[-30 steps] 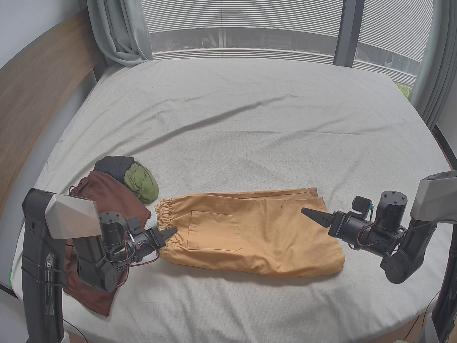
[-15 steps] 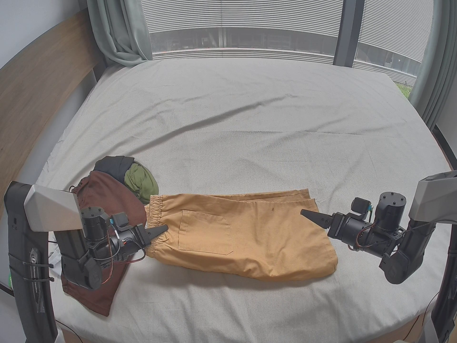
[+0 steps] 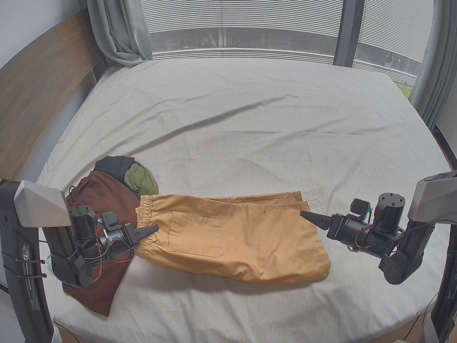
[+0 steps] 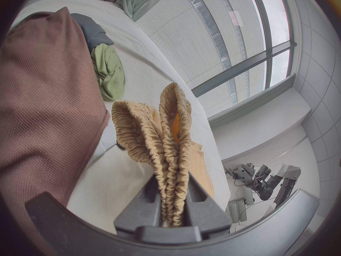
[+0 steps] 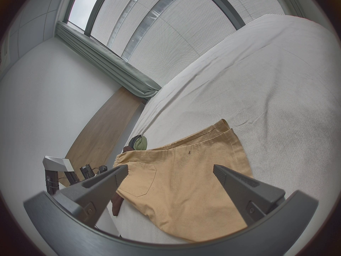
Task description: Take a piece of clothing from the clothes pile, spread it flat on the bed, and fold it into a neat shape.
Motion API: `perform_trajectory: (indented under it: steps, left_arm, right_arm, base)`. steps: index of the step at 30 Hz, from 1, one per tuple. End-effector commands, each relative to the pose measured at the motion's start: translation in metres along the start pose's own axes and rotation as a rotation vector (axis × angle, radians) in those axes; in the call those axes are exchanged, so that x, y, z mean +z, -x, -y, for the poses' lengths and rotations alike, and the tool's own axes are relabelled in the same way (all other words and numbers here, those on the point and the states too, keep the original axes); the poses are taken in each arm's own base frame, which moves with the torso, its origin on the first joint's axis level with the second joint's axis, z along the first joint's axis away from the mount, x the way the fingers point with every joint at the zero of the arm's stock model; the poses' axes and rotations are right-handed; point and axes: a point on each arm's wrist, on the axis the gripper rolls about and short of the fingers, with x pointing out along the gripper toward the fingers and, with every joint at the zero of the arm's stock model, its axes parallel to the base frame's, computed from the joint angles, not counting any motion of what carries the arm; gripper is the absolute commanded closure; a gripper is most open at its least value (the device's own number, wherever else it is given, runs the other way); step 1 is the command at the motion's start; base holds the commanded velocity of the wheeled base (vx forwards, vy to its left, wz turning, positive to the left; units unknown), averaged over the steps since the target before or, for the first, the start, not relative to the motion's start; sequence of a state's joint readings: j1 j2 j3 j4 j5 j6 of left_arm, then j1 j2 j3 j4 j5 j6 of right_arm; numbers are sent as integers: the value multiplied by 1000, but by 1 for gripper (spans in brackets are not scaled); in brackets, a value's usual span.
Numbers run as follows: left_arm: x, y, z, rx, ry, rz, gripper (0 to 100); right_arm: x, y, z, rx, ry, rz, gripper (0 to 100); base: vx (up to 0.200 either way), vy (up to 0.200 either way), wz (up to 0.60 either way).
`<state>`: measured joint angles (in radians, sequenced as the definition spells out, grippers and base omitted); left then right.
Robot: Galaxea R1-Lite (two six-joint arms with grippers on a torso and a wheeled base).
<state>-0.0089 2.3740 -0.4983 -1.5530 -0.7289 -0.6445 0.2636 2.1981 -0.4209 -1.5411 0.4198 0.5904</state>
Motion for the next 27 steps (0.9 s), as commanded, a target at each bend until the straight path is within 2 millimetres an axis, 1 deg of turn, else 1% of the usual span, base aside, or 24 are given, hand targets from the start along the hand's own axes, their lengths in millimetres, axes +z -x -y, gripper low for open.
perform_trajectory:
  steps: [1, 6, 13, 17, 18, 20, 21, 24, 25, 27]
  left_arm:
    - [3, 4, -2, 9, -2, 13, 100]
    - [8, 11, -4, -4, -5, 17, 100]
    - [10, 14, -6, 2, 0, 26, 100]
    - [11, 14, -5, -2, -7, 27, 100]
    - [13, 13, 4, -20, -25, 29, 100]
    - [14, 12, 5, -22, -27, 30, 100]
    - [14, 8, 13, -40, -42, 26, 100]
    - [14, 6, 17, -51, -52, 25, 100]
    - [14, 2, 27, -74, -68, 19, 100]
    - [12, -2, 31, -82, -76, 15, 100]
  right_arm:
    - [-1, 0, 1, -1, -1, -3, 0]
    - [-1, 0, 0, 0, -1, -4, 0]
    - [-1, 0, 0, 0, -1, -4, 0]
    - [-3, -1, -2, 7, -2, -13, 0]
    - [-6, -2, -4, 13, 0, -22, 0]
    - [-6, -2, -4, 13, 0, -22, 0]
    - [-7, -3, -5, 13, 0, -24, 0]
    - [-8, -4, -4, 11, -2, -30, 0]
    - [-10, -4, -3, 6, 14, -33, 0]
    - [-10, -4, -3, 6, 15, -33, 0]
  base:
    - [0, 0, 0]
    - [0, 0, 0]
    - [0, 0, 0]
    - [0, 0, 0]
    - [0, 0, 0]
    - [0, 0, 0]
    - [0, 0, 0]
    - [0, 0, 0]
    - [0, 0, 0]
    - [0, 0, 0]
